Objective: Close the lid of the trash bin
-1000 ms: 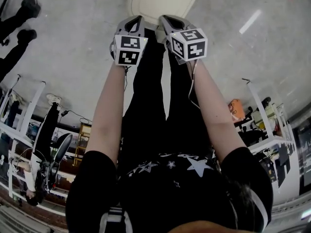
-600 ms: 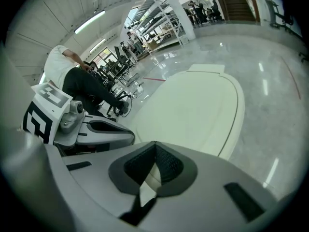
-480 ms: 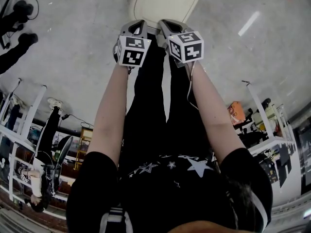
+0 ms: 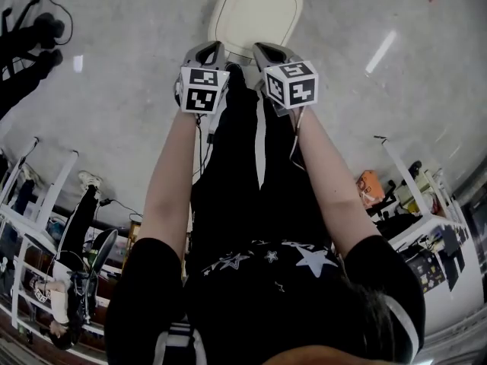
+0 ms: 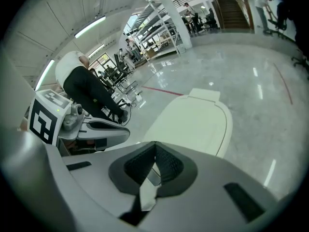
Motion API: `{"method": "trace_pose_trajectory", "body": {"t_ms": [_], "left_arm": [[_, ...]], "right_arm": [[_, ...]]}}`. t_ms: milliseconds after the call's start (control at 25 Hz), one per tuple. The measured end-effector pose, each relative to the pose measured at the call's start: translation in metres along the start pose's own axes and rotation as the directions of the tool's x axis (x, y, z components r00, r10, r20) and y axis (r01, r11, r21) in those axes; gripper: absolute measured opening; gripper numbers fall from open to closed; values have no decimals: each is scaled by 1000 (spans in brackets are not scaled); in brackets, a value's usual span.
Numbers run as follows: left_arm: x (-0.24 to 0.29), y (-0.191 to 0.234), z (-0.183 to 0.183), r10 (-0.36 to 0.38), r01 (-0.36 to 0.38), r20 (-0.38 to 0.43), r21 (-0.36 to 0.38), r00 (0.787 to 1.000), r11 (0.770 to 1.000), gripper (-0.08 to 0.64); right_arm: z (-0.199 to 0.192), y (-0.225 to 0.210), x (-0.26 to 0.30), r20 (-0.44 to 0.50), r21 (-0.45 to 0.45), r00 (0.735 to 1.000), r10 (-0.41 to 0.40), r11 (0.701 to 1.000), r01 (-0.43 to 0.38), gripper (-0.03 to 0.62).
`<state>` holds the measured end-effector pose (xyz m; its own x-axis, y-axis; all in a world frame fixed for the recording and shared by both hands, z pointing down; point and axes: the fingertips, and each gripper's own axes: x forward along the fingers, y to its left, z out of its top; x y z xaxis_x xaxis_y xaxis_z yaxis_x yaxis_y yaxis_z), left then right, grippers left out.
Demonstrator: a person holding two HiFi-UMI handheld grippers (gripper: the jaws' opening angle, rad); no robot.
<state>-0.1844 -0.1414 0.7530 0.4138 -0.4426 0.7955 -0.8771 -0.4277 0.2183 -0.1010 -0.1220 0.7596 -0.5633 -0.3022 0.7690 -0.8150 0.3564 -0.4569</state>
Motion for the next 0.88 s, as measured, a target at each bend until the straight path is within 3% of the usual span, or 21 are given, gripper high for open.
{"method": "trace_pose_trajectory", "body": {"t_ms": [400, 560, 880], "left_arm": [[-76, -30, 81, -33, 29, 173, 22, 984, 999, 11], [-108, -52, 100, -10, 11, 222, -2, 975, 1000, 11], [-183, -102, 127, 75, -70, 371, -28, 926, 997, 11]], "right_arm": [[68, 33, -97, 177, 9, 984, -17, 1000, 15, 6], [77, 38, -133, 198, -49, 980, -14, 999, 24, 6], [78, 54, -212, 295, -170, 954, 56, 985, -6, 6]]}}
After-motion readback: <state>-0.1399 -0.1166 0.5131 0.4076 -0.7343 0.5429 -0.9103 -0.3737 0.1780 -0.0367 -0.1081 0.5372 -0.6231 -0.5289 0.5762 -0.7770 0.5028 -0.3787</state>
